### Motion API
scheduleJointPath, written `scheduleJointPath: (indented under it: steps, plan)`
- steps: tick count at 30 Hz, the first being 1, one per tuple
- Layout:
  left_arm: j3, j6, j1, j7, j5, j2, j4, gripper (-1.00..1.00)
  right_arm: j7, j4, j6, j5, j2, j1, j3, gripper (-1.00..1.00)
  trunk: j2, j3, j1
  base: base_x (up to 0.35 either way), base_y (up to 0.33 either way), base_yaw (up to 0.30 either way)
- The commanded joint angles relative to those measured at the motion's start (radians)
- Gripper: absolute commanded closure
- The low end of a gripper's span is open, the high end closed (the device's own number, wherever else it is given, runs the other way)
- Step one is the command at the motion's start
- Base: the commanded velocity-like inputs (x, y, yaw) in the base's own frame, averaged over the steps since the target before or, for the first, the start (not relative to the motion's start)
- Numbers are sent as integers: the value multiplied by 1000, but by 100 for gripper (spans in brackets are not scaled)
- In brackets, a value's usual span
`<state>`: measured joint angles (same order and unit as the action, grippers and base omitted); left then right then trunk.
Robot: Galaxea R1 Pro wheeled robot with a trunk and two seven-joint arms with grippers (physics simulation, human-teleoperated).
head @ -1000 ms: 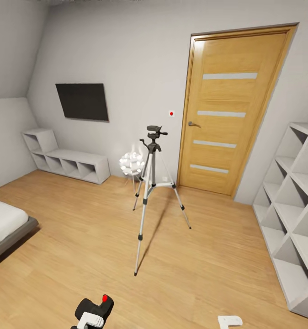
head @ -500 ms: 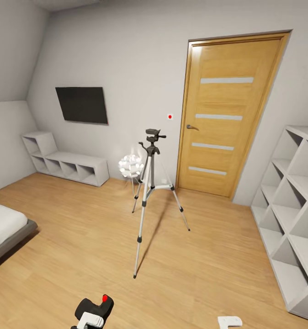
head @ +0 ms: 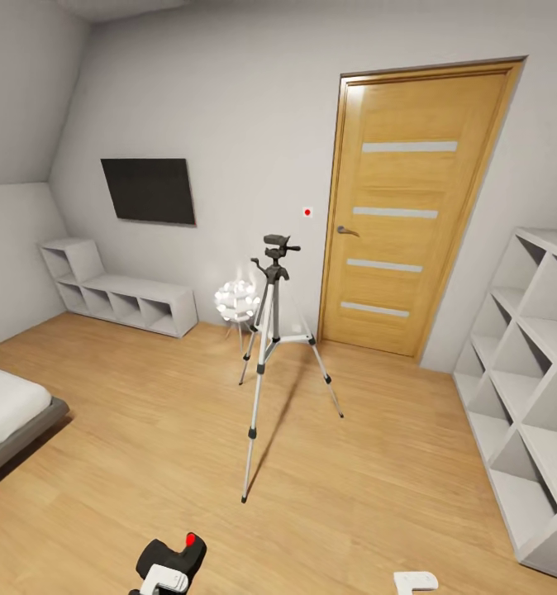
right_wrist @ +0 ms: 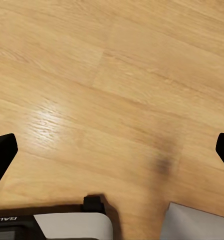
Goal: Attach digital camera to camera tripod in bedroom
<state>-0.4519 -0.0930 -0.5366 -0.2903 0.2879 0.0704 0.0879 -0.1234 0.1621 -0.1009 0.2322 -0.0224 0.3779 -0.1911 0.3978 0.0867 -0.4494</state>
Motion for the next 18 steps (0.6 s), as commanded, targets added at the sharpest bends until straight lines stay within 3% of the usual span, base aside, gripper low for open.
scheduleJointPath:
  steps: [1, 18]
  plan:
    - [-8, -7, -2, -6, 10, -2, 4, 100, -2, -1, -3, 10, -1, 1, -8, -100, 2, 2, -1, 0, 0, 0]
    - [-7, -5, -2, -5, 11, -6, 4, 100, -2, -1, -2, 10, -1, 1, -8, -100, 2, 2, -1, 0, 0, 0]
